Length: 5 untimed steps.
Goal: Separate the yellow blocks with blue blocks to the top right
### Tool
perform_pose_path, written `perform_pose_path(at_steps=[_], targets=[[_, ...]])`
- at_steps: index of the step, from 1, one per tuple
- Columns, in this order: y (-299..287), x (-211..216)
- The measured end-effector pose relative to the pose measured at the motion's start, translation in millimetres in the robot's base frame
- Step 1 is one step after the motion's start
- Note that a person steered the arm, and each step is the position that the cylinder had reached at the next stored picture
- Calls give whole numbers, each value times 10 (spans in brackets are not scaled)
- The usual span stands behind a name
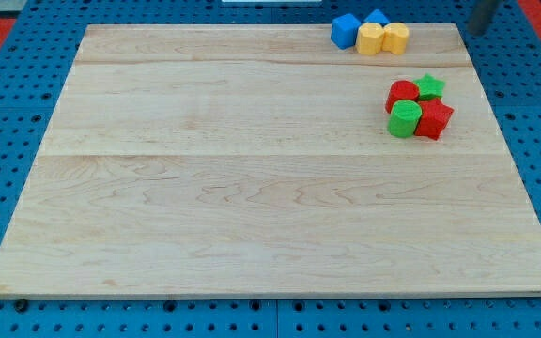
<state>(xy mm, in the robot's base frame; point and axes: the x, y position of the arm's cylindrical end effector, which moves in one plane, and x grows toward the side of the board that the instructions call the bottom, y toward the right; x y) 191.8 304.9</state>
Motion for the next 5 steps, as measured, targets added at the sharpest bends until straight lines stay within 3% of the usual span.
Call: perform_pose_path(at_steps=[1,4,5], targets=[[-90,-4],[-1831,51],[-2050,393]])
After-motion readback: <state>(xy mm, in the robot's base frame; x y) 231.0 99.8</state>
